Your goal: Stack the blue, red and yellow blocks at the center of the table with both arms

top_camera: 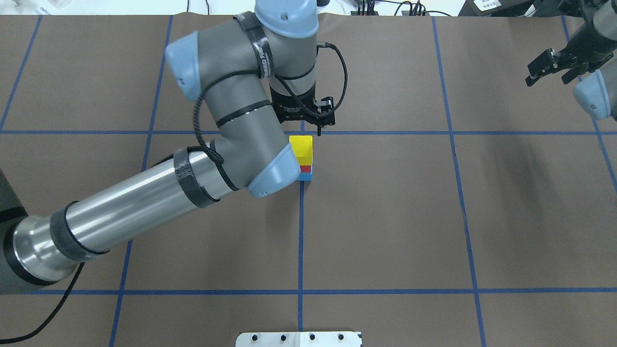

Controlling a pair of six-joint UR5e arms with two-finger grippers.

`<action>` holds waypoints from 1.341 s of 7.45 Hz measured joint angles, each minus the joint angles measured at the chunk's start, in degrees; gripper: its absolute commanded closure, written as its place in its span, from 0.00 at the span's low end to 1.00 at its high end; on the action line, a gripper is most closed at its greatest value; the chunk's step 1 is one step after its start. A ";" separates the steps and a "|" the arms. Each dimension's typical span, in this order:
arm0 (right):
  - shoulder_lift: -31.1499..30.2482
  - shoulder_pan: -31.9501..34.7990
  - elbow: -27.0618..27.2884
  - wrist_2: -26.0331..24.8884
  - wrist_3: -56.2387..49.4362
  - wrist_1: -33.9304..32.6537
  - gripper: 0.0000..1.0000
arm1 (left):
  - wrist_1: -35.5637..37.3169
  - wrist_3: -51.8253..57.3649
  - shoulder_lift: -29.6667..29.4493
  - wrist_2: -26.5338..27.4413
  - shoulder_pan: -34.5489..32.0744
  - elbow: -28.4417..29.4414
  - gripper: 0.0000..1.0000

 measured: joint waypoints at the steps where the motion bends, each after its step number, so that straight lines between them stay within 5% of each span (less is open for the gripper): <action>1: -0.08 -0.22 0.28 -0.26 -0.08 0.04 0.00 | 4.19 1.59 3.43 -0.11 -2.64 -7.80 0.00; 3: 0.21 -0.40 0.38 -1.84 0.10 0.07 0.00 | 7.15 10.75 20.98 -0.01 -7.27 -26.02 0.00; 5: -0.30 -0.89 0.25 -5.16 -0.07 0.07 0.00 | -8.94 24.19 45.82 -0.27 -14.41 -31.16 0.00; 7: -1.34 -0.07 0.23 -6.45 -1.98 -0.02 0.00 | -24.98 45.97 58.59 -7.10 -29.75 -19.49 0.00; 10: -7.40 9.02 0.16 -3.38 -13.96 -0.18 0.00 | -23.91 71.45 53.70 -13.14 -48.64 0.47 0.00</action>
